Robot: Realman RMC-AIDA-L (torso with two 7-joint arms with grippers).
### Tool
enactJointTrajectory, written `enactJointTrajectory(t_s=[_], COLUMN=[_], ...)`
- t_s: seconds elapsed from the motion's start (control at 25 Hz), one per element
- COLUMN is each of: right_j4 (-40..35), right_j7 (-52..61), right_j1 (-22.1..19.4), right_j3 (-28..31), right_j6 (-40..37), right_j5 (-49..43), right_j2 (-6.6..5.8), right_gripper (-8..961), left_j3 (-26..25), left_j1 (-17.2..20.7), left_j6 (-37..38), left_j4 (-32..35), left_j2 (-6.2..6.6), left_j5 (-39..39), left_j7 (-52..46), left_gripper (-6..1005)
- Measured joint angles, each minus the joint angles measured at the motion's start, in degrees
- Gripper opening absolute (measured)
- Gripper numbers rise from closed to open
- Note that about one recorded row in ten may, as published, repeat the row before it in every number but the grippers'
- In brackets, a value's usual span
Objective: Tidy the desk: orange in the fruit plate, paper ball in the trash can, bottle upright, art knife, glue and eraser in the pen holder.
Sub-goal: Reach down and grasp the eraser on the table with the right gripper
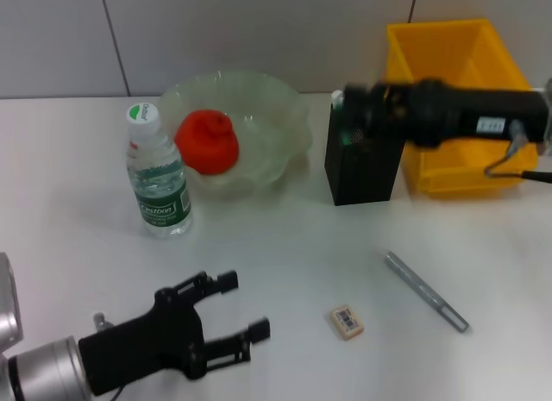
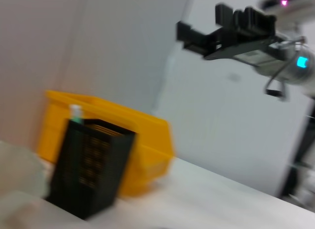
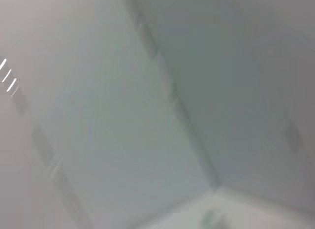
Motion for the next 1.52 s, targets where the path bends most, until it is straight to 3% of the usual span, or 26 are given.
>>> enactJointTrajectory(t_s=[0.08,0.2,0.24,0.28,0.44,0.48,0.52,0.68,1.08,1.52], right_j4=[-1.99,-3.39,-3.36,-3.16,-2.69,-2.8,-2.8,-2.74,-1.91,-2.69], right_j7=[2.88,5.78,6.22,6.51,6.82,6.89,6.89,7.32,8.68,5.44], right_j1=[1.79,5.09,6.35,7.6,12.11,13.73,13.73,16.74,16.71,16.07], right_j3=[-2.51,-4.54,-4.8,-4.94,-5.08,-5.14,-5.14,-7.49,-22.93,-29.85], right_j6=[-1.52,-2.06,-2.08,-2.02,-1.49,-1.29,-1.29,0.05,7.53,8.22], right_j5=[-5.14,-14.41,-17.55,-20.79,-31.84,-36.59,-36.59,-43.78,-42.84,-41.74], right_j2=[-0.78,-0.98,-0.86,-0.64,1.83,3.31,3.31,6.1,6.63,6.77], right_gripper=[631,646,651,655,674,679,684,703,751,739], left_j3=[-0.1,-0.1,-0.41,-0.19,-0.06,-0.25,-0.25,-0.48,-0.63,-0.66], left_j1=[-0.36,-0.36,-2.61,-4.06,-6.59,-6.79,-6.79,-6.96,-6.8,-6.56], left_j6=[0.65,0.65,4.95,7.39,11.67,12.26,12.26,12.21,11.6,11.51], left_j4=[-0.22,-0.22,-4.42,-7.61,-13.92,-14.63,-14.63,-14.77,-14.75,-14.92], left_j2=[0.41,0.41,1.87,2.2,2.57,2.7,2.7,3.03,3.21,3.22], left_j5=[1.59,1.59,6.22,6.63,6.39,6.23,6.23,6.13,4.53,3.34], left_j7=[-0.59,-0.59,-3.58,-5.21,-7.8,-8.09,-8.09,-8.68,-9.74,-10.26], left_gripper=[864,864,864,864,864,864,864,864,864,864])
